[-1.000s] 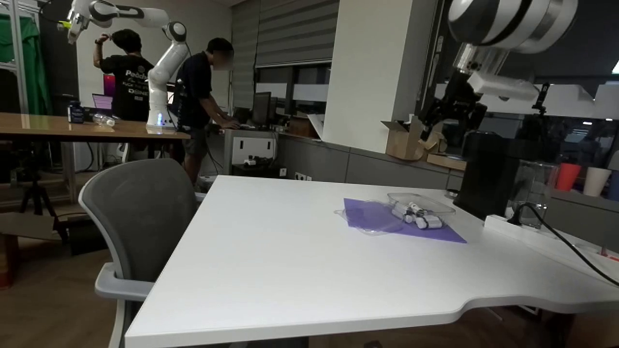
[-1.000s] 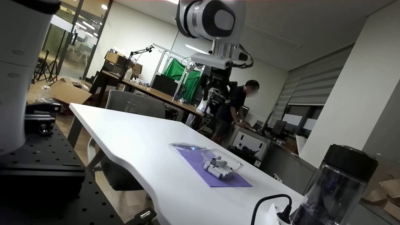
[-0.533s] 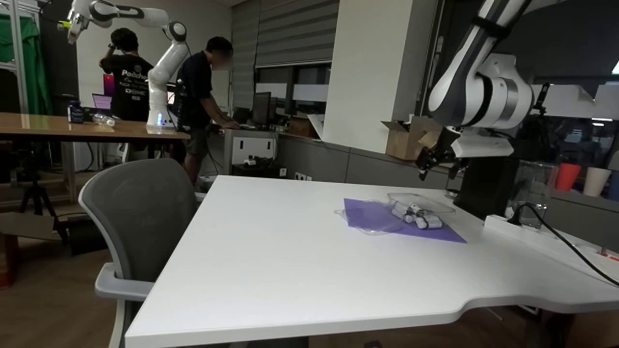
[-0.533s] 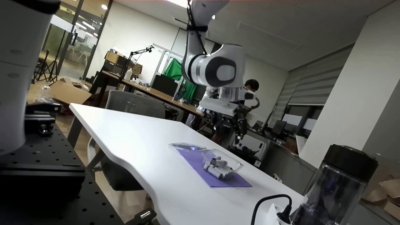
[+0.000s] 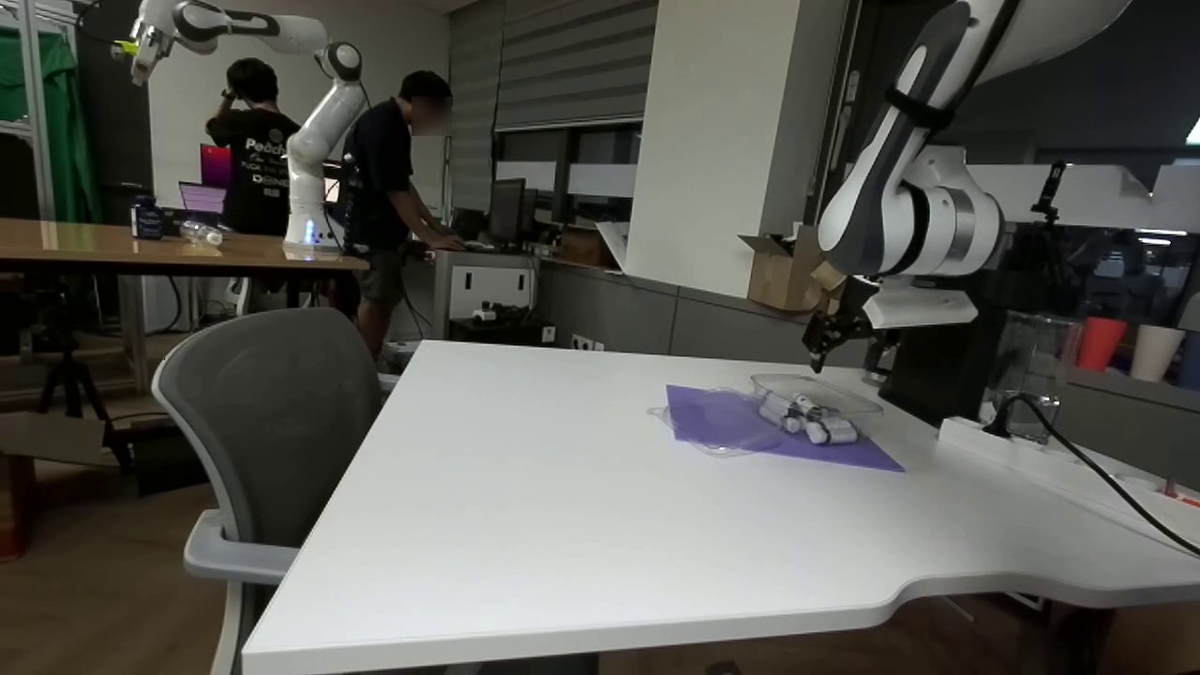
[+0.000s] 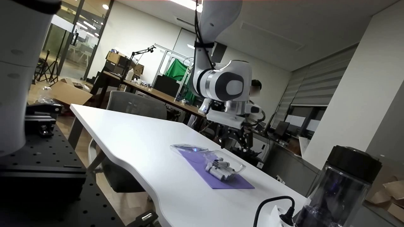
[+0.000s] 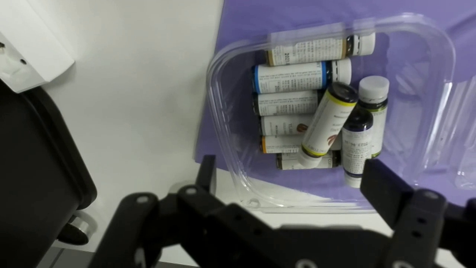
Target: Remove one bottle from the clear bowl and put it on the table
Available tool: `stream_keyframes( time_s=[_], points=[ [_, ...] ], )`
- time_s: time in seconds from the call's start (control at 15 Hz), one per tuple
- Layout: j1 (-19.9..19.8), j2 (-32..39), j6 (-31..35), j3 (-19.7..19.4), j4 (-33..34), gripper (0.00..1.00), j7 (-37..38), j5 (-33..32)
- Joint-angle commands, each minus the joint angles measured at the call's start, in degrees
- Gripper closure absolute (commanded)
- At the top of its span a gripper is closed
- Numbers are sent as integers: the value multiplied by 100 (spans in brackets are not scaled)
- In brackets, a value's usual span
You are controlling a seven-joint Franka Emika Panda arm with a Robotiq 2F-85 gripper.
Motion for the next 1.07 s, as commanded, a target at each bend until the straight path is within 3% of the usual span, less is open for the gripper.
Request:
stream_keyframes(
  time_s=[0.0,0.6,0.67,0.73,1.0],
  points=[
    [-65,-15,-10,35,-3,0,221,-259],
    [201,859,1890,-133,-65,0,618,109],
    [164,941,2020,-69,-62,25,647,165],
    [148,1030,2209,-30,-55,27,664,205],
    [57,1063,1955,174,472,55,726,189]
  ],
)
